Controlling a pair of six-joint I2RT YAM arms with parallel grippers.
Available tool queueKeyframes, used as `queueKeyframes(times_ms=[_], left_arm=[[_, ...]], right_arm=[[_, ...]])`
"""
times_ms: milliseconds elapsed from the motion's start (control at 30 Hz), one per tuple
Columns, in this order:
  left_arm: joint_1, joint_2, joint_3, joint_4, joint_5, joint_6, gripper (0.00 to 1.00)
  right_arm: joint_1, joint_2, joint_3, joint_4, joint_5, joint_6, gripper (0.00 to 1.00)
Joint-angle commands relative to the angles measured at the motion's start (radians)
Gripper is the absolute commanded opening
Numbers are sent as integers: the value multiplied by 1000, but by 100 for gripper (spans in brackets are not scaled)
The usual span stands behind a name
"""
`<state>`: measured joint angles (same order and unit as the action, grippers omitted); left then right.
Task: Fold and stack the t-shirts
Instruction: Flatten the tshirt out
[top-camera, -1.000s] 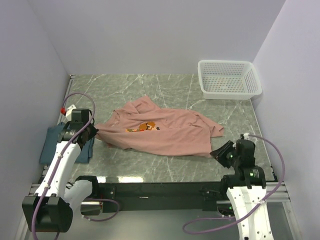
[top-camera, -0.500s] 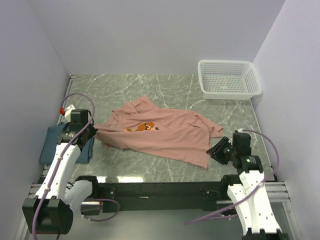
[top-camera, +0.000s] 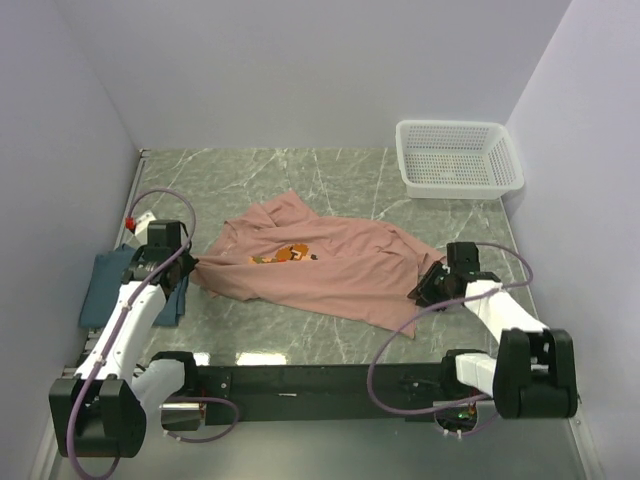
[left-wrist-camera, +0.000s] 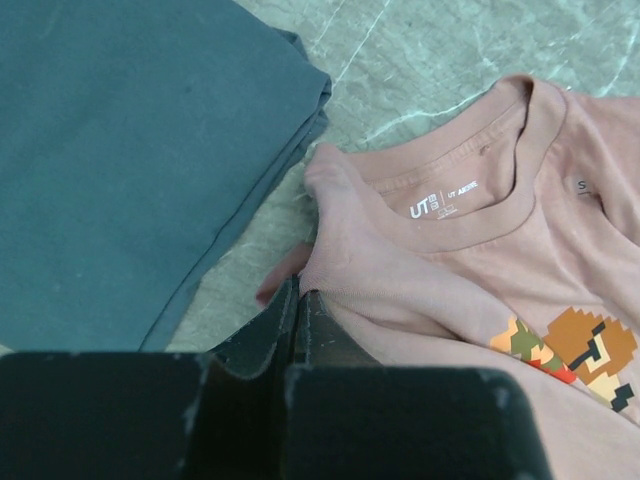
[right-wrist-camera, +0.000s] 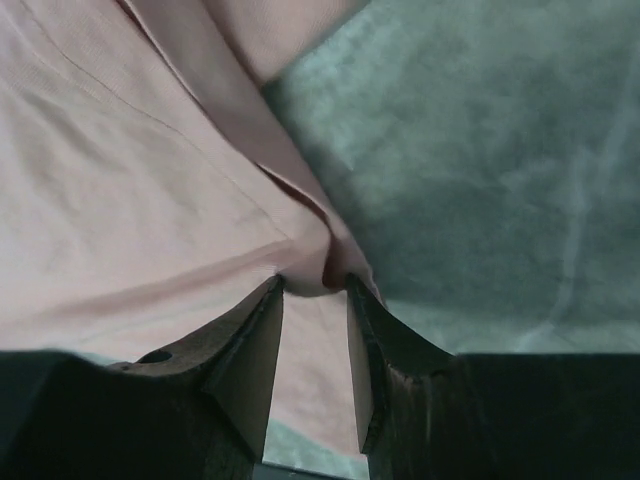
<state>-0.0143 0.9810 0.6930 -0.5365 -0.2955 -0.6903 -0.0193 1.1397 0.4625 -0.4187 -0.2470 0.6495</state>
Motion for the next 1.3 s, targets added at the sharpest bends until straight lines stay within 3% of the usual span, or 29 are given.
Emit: queueKeyframes(times_ms=[0,267,400,567,700,867,1267], left_arm=[[7,18,-3,53,2,25,1],[11,97,39,67,22,38,1],[11,131,65,84,64,41,1],[11,147,50,96,91,48,1],[11,122,40,107,94,54,1],[11,114,40,102,87,57,1],[11,70,36,98,67,58,1]], right_arm=[[5,107,65,133,47,-25,40],[2,441,287,170,101,-91,39],[2,503,459,115,117,-129,41],[7,367,479,-18,175,-122,48],[7,189,343,-95,224,-74,60],[9,2,199,-134,238,22,62],[145,-40,99,-203,296,176,61]])
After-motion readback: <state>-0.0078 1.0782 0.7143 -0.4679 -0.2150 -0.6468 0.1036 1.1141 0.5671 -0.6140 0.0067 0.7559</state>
